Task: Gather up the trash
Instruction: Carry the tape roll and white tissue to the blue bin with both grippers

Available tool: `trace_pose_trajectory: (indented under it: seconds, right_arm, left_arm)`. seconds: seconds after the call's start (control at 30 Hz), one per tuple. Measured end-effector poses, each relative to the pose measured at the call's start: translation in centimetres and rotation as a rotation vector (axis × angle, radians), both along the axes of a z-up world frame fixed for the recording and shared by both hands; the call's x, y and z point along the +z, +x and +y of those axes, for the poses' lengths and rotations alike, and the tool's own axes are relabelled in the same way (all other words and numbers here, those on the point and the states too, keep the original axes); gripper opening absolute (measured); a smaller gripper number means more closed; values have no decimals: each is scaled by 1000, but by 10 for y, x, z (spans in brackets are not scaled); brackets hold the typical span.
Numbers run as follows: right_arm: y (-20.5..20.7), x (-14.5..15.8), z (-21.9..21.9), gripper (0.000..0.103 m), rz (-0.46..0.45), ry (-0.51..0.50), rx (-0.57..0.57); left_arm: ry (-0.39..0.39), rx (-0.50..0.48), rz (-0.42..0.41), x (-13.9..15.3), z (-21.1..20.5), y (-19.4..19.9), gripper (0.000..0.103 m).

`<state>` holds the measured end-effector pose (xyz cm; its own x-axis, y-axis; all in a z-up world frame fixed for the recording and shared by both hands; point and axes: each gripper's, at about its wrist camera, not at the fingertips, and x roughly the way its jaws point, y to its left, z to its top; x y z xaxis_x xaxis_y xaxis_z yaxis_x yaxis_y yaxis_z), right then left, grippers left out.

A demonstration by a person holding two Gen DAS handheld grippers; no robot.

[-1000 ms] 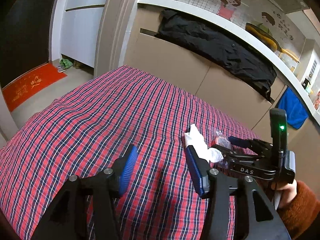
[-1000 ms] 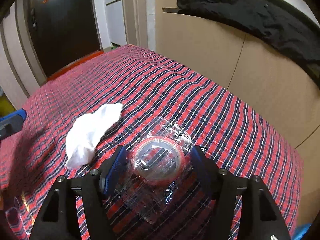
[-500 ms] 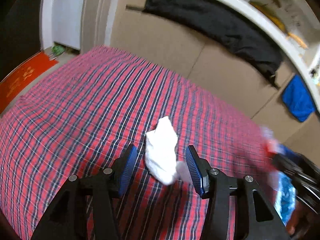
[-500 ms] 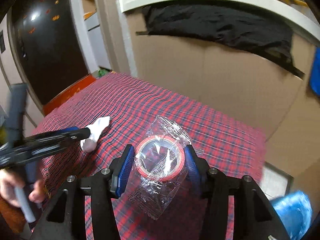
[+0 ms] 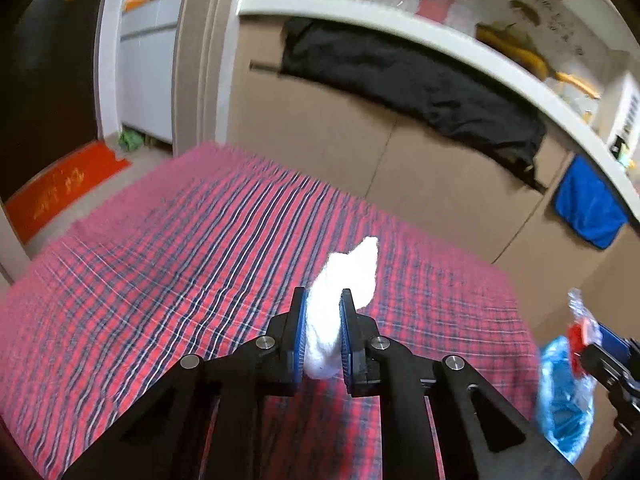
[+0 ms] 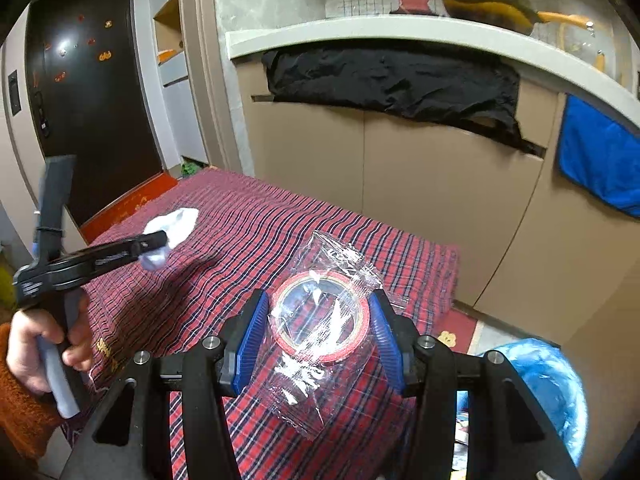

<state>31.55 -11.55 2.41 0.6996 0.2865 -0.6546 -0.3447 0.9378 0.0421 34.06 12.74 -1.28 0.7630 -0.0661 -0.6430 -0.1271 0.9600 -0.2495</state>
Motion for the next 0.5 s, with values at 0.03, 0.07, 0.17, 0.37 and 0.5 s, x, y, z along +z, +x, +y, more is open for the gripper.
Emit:
trace_pose_trajectory:
  seconds: [0.03, 0.07, 0.17, 0.37, 0.5]
  right_arm:
    - [-5, 5, -4, 48, -13, 2, -6]
    - [-11, 10, -8, 48, -25, 7, -10]
    - [-27, 24, -19, 48, -61, 17, -25]
    - [-65, 47, -47, 48, -134, 15, -78]
    - [-84, 58, -67, 48, -173, 4, -115]
  left_arm:
    - [6, -9, -27, 10, -5, -9, 15]
    - [20, -18, -51, 19, -11, -19, 15]
    - [61, -51, -132, 46, -32, -47, 15]
    - [57, -134, -210, 81, -67, -84, 15]
    - [90, -168, -270, 94, -95, -107, 15]
